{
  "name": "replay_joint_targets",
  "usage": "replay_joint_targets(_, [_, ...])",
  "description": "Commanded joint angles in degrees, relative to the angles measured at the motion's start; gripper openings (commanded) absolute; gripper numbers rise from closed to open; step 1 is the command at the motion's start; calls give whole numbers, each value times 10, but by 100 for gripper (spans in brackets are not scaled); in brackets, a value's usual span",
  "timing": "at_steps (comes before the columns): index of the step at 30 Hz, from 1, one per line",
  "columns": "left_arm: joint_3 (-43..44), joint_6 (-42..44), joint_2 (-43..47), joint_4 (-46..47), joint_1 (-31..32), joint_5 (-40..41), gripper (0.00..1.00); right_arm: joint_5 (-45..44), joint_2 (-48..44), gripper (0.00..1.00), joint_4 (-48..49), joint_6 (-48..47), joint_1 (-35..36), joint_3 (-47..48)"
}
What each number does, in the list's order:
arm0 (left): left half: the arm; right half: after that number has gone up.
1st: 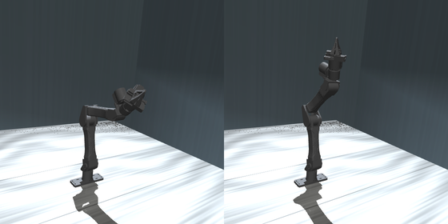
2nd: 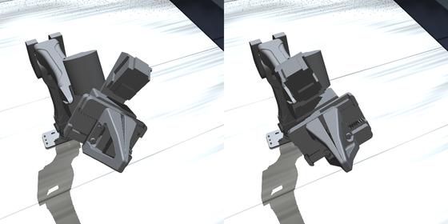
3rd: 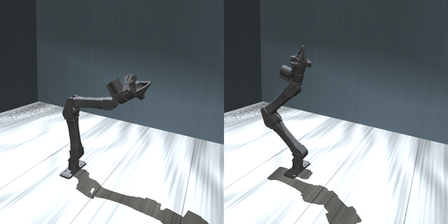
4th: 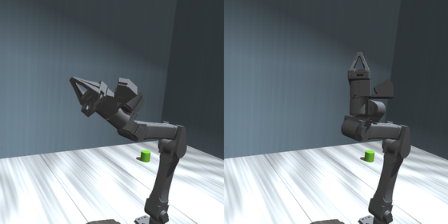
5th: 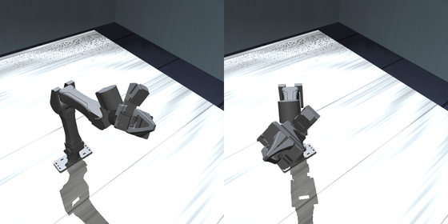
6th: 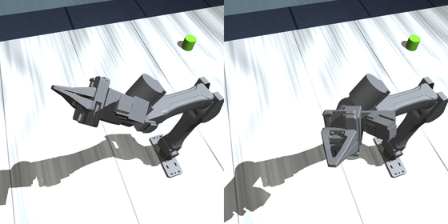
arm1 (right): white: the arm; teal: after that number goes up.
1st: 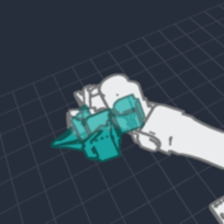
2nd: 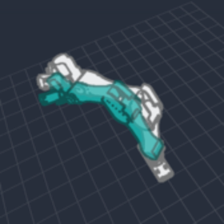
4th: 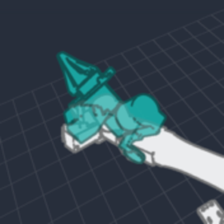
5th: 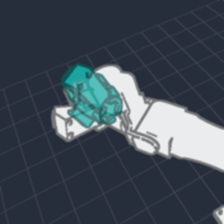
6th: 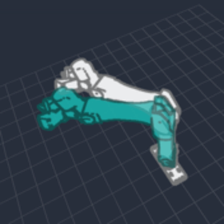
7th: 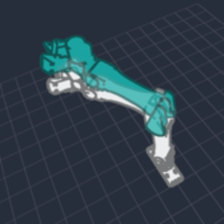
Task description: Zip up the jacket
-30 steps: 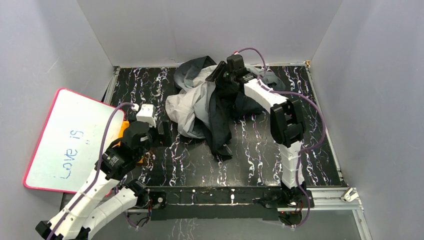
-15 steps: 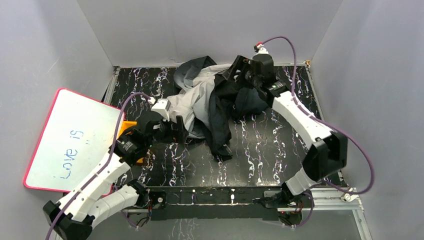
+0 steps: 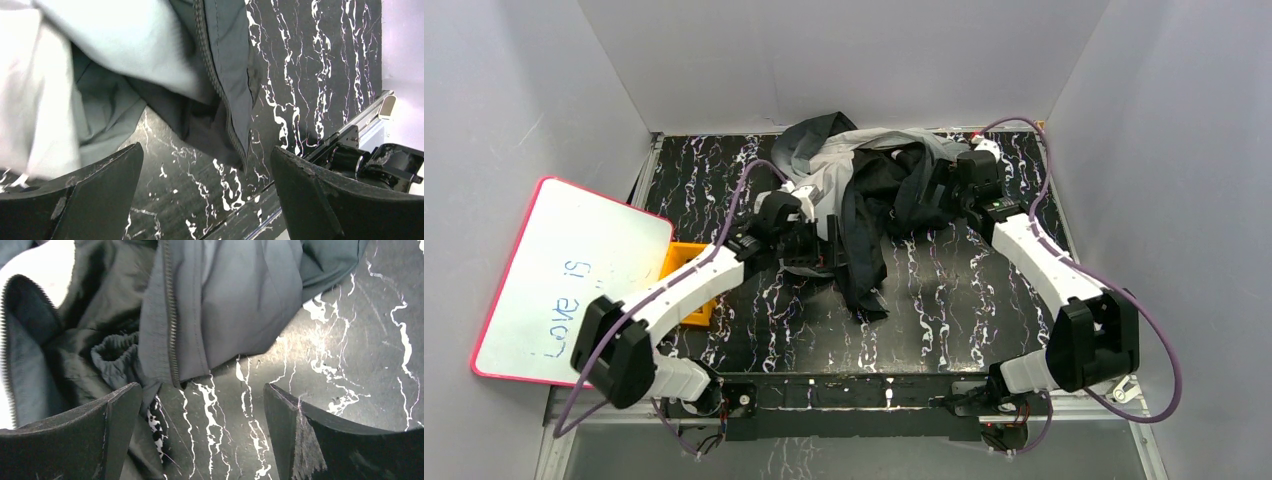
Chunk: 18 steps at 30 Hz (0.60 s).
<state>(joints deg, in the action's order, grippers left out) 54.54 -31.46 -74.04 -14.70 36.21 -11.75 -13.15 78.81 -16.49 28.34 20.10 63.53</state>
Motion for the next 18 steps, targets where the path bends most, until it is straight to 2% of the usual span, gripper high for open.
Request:
replay_joint_targets(1, [41,-18,-63,43,7,-46,98,45,21,99,52,8,-10,-7])
replay_joint_targets(8, [78,-32,-149,76,11,-77,98,101,91,97,94,38,-12,1])
replay_joint_targets(11, [95,-34,-175,80,11,-88,90,106,118,96,109,49,-12,4])
replay_joint_targets(12, [99,-34,-181,79,11,-89,86,106,126,96,115,52,-12,6])
replay_joint_targets(15, [114,-29,-196,78,10,-82,66,114,156,95,128,60,-13,16])
replay_joint_targets(18, [132,-20,-210,57,11,-49,39,125,181,93,134,68,-12,30])
